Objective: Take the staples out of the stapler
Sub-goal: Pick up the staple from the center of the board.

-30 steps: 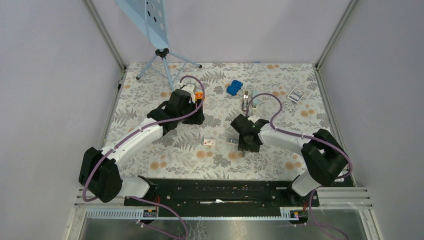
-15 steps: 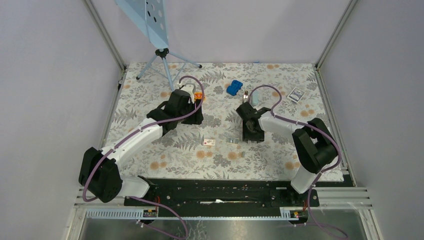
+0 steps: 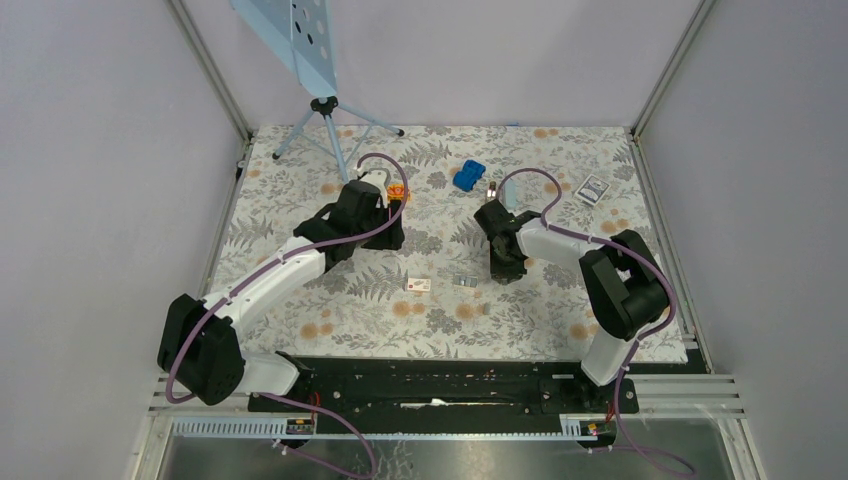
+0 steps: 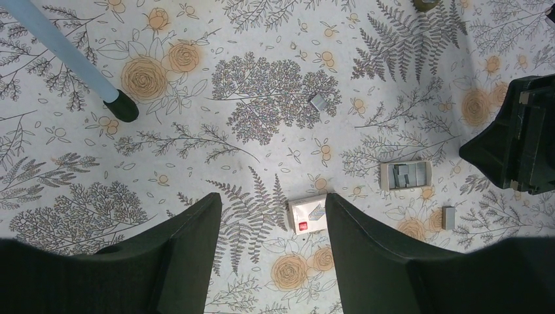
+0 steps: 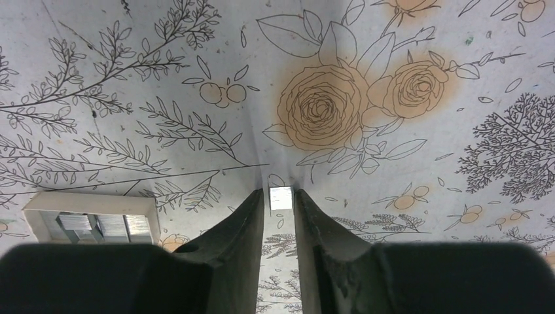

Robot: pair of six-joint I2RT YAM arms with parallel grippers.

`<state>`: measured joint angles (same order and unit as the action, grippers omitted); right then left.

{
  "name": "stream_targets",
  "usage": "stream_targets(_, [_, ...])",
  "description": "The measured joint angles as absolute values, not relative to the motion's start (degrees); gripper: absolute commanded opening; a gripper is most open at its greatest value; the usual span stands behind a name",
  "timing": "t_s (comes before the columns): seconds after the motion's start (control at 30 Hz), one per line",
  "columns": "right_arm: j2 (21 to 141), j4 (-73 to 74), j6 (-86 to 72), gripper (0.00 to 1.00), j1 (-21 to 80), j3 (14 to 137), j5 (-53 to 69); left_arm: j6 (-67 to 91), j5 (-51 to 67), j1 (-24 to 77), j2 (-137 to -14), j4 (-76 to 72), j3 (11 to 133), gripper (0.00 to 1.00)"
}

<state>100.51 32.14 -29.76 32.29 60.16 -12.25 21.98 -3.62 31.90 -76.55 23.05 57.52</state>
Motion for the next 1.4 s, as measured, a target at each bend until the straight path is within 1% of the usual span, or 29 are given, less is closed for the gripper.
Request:
stream_targets(0.23, [100.53, 32.01, -29.82, 0.21, 32.25, 60.16, -12.27, 21.71, -3.79, 31.79, -76.55, 23.05, 57.52, 0.64])
stream_targets(0.33, [100.53, 32.03, -29.98, 0.2, 32.25, 60.16, -12.29, 21.41, -3.9, 31.68, -76.55, 23.05, 57.52, 0.64])
stream_targets(0.73, [99.15, 33.65, -31.03, 0.2, 32.25, 60.6, -12.21, 21.21, -4.21, 31.22, -76.55, 23.07, 57.52, 0.64])
stream_targets(1.0, [97.41, 34.02, -32.56, 0.21, 32.25, 61.14, -9.67, 21.19, -4.38, 31.09, -76.55, 23.09, 57.52, 0.64])
stream_targets(1.1, [97.3, 34.02, -33.32, 0.23, 32.25, 61.14, -8.86, 21.19, -4.56, 31.07, -76.55, 23.09, 57.52, 0.64])
stream_targets(1.4, [96.57, 33.43, -36.03, 0.23, 32.32, 61.14, -5.72, 21.17, -4.8, 31.03, -76.55, 23.62, 57.52, 0.64])
